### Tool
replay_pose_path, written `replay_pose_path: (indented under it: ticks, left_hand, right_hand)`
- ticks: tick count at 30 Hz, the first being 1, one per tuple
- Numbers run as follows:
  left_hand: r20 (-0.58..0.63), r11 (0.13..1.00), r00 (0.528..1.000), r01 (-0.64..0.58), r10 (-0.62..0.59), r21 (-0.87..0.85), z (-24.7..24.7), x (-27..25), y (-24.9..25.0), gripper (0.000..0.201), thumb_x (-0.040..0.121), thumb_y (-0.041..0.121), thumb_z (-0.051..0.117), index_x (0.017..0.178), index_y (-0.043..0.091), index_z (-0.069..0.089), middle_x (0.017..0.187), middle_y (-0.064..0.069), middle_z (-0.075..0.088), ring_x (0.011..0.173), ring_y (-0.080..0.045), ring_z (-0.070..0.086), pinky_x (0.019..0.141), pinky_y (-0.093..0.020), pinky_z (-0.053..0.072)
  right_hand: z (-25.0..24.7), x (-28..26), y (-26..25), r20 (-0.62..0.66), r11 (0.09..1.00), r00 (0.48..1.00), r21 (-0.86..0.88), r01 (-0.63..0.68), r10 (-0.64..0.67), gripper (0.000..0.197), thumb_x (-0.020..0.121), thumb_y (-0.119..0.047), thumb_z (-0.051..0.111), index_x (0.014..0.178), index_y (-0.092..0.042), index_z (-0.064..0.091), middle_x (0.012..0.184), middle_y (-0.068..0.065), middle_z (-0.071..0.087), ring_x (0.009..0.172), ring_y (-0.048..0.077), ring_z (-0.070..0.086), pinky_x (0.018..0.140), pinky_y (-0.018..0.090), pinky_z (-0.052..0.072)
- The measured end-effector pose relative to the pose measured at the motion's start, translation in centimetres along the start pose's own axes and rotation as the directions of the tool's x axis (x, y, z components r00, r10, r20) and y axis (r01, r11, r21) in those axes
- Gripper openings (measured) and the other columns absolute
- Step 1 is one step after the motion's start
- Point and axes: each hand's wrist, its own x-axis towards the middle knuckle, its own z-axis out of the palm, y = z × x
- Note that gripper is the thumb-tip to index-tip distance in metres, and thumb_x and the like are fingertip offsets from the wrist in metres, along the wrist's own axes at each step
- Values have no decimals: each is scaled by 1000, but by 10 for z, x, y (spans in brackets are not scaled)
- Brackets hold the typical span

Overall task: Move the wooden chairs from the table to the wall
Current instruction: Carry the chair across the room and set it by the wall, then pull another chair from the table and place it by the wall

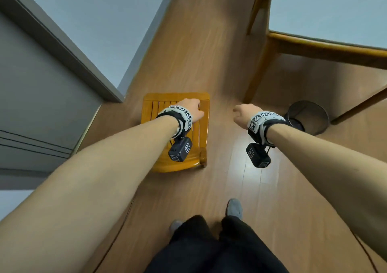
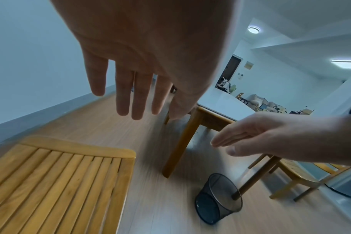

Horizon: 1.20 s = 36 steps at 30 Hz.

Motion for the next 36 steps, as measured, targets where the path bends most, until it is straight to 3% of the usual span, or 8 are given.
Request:
replay_pose_path:
  ticks: [4, 11, 17, 26, 36]
  left_hand:
    - [-45, 1000, 999, -24, 25, 13, -27, 46, 42, 45, 92, 38, 49, 133, 20, 55, 127, -6, 64, 107, -27, 62, 89, -39, 53]
    - [-70, 1000, 997, 20, -20, -6, -94, 157, 59, 49, 90, 39, 50, 137, 22, 54, 131, -6, 62, 112, -29, 61, 90, -37, 49]
    - [-68, 999, 997, 44, -45, -12, -169, 284, 37, 49, 92, 40, 49, 137, 21, 54, 125, -7, 64, 103, -30, 63, 83, -36, 52]
    - [-80, 996, 993, 84, -83, 10, -311, 450, 3, 49, 92, 41, 50, 137, 21, 53, 126, -5, 63, 104, -28, 63, 80, -35, 50]
    - [-87, 994, 992, 96, -91, 59, -462, 686, 8, 49, 94, 40, 50, 139, 22, 52, 130, -4, 63, 108, -27, 63, 90, -38, 53]
  right_hand:
    - [-50, 36, 33, -1, 1000, 1000, -12, -5, 5, 48, 95, -23, 49, 143, -18, 54, 137, 13, 60, 119, 35, 60, 92, 35, 47]
    - [-131, 137, 53, -23, 998, 998, -38, 59, -60, 44, 95, -25, 52, 138, -14, 57, 135, 15, 61, 120, 36, 60, 98, 40, 50]
    - [-211, 259, 50, -1, 997, 999, -66, 37, -37, 45, 97, -27, 53, 140, -13, 55, 135, 14, 60, 119, 35, 61, 97, 41, 51]
    - [-344, 437, 55, 5, 998, 1000, -57, -12, 12, 46, 96, -27, 50, 141, -17, 54, 134, 11, 61, 113, 32, 63, 93, 41, 53]
    - [-488, 694, 79, 13, 1000, 1000, -25, -12, 13, 42, 97, -25, 50, 137, -12, 56, 131, 15, 62, 110, 34, 64, 88, 40, 55]
